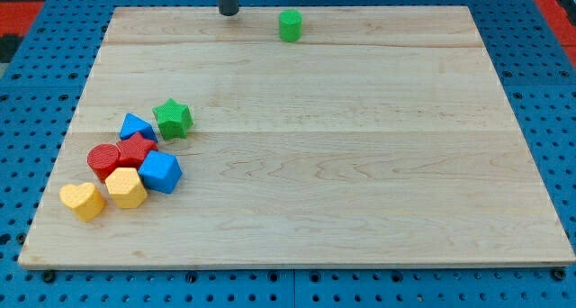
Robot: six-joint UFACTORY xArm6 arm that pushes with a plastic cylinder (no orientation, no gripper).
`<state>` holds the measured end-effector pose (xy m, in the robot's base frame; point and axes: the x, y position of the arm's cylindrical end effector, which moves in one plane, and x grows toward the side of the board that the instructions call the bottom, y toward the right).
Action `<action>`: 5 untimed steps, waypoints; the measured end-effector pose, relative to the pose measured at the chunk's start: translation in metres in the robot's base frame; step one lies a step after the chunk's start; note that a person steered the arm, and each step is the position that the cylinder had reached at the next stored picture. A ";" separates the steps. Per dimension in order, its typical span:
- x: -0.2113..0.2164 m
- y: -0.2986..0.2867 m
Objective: Move the green circle towards the green star
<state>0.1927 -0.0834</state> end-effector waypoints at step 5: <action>0.061 -0.052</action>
<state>0.2538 -0.1353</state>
